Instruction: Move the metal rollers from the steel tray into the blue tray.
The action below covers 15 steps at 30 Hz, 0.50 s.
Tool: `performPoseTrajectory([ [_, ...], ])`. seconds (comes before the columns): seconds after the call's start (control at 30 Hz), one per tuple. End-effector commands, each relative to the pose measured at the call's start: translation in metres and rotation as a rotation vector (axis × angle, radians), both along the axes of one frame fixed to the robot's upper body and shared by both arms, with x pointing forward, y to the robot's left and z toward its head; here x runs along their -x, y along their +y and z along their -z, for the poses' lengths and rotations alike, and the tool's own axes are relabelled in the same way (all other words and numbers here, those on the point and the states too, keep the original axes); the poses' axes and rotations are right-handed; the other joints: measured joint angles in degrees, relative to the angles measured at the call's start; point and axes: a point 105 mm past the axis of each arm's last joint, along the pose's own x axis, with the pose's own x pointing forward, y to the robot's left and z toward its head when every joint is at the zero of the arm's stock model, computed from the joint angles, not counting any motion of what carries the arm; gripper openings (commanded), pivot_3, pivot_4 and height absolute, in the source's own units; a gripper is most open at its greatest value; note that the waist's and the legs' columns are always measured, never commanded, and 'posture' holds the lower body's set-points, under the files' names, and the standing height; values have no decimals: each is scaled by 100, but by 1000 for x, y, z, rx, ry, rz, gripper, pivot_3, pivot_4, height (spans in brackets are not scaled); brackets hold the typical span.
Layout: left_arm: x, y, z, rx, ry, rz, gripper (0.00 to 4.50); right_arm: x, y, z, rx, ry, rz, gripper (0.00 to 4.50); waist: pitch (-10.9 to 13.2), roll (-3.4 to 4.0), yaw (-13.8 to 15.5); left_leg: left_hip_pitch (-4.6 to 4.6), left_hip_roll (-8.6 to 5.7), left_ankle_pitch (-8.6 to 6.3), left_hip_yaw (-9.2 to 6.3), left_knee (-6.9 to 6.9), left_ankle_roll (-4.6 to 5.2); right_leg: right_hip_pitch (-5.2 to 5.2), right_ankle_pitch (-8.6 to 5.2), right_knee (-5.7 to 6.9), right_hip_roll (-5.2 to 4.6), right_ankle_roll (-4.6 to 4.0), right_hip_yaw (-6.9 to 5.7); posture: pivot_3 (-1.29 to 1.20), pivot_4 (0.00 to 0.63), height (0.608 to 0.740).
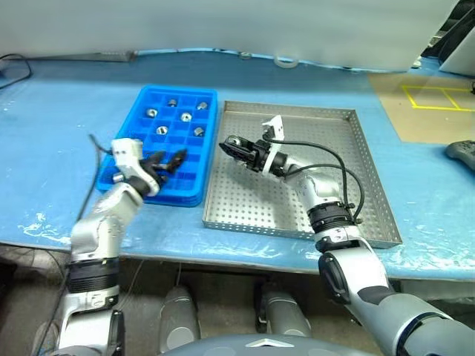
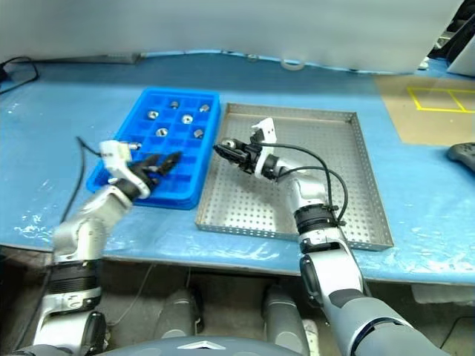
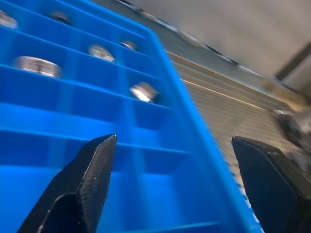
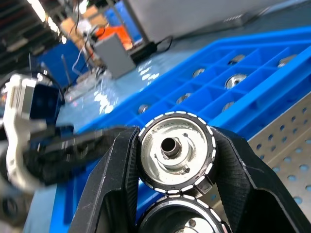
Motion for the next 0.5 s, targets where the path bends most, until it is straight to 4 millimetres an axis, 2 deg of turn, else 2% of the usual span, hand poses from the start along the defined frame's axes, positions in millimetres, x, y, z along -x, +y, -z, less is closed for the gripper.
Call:
performPoseTrajectory([
  [0.03,-3,-33,-11,-9,-60,103,4091,-3,11,-42,-120,-75,-4,1802,0,0,-51,1,1,0,0,0,0,-1,0,0,1,0,1,-312,150,740],
  [0.13,-8,-47,-11,-5,-71,129,4091,-15,10,-66,-331,19,63,1802,0,0,-120,0,0,0,0,-2,3,-1,0,-2,0,0,1,-316,150,740],
  [0.2,-12,-54,-10,-3,-75,140,4091,-22,10,-73,-459,126,82,1802,0,0,-120,0,0,1,0,-2,4,-1,0,-1,0,0,2,-315,150,740],
  [0.33,-15,-66,-2,-45,-82,171,4091,-15,21,-79,-620,250,4,1802,0,1,-118,1,-1,-1,0,-4,6,4,0,-5,0,-1,-1,-320,150,740],
  [0.43,-16,-72,-10,-24,-117,193,4091,-8,28,-83,-679,304,-49,1802,0,1,-107,-2,-3,0,0,-5,5,4,0,-8,-1,0,-1,-325,150,740],
  [0.5,-16,-77,-15,-71,-170,217,4091,-6,31,-83,-695,331,-65,1802,0,1,-101,-3,-3,1,0,-5,3,4,0,-9,-1,0,-1,-325,150,740],
])
